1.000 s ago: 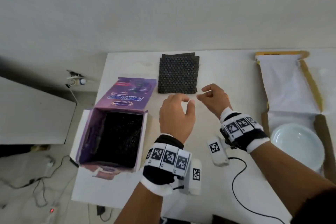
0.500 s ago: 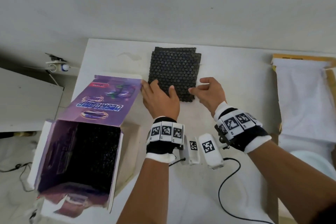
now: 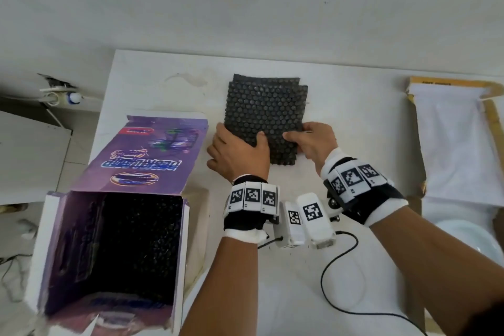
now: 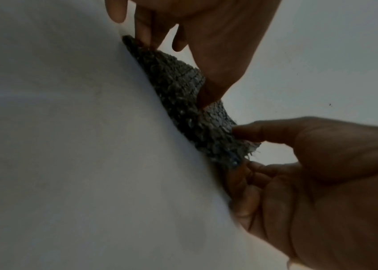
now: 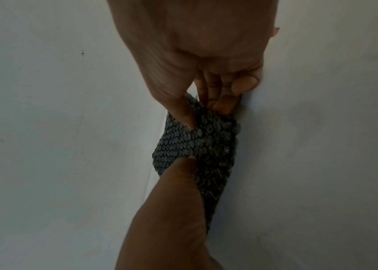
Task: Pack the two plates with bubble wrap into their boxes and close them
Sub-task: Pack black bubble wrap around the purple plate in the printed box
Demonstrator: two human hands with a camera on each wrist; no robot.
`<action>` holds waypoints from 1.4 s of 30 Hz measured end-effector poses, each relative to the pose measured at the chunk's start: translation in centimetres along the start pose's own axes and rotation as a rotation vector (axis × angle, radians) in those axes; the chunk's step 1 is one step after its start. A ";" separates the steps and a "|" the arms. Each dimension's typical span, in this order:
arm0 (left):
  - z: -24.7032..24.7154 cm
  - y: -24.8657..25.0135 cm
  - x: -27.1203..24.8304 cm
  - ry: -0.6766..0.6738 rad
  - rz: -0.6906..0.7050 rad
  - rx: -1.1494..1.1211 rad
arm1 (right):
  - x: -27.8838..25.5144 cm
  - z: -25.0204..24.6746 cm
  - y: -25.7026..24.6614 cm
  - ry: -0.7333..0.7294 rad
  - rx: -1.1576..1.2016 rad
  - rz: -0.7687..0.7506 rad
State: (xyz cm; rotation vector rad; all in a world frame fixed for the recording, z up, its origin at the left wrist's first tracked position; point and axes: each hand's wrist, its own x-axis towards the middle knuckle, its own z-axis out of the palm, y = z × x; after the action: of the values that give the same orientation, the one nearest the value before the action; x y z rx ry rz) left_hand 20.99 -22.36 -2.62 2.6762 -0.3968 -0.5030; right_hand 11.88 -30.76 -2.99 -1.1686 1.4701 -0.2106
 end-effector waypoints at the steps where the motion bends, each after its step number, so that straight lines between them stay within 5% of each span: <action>1: -0.3 0.0 -0.1 -0.013 -0.010 0.017 | -0.5 -0.3 0.3 -0.006 -0.022 0.007; 12: -2.5 0.2 -7.0 -0.352 0.125 -0.338 | -8.9 -5.3 5.0 0.118 0.150 0.050; 17: -6.3 -0.3 -11.5 -0.404 0.181 -0.517 | -14.7 -7.7 5.8 0.195 0.261 -0.037; 23: -10.8 -2.5 -16.7 -0.351 0.284 -0.609 | -21.9 -9.6 7.2 0.166 0.463 -0.213; 32: -16.8 -9.4 -21.0 -0.309 0.404 -0.709 | -30.0 -7.3 9.8 0.080 0.384 -0.479; 37: -20.3 -13.0 -20.5 -0.207 0.652 -0.549 | -31.8 -4.6 9.3 0.065 0.267 -0.597; 42: -23.3 -16.2 -16.8 -0.110 0.726 -0.348 | -32.3 -0.5 7.6 0.027 0.049 -0.710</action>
State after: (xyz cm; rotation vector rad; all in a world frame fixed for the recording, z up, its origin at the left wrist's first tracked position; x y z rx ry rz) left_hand 18.44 5.09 15.47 1.9883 -1.1335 -0.4347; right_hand 1.40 -3.45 12.77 -1.6143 1.0115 -0.7425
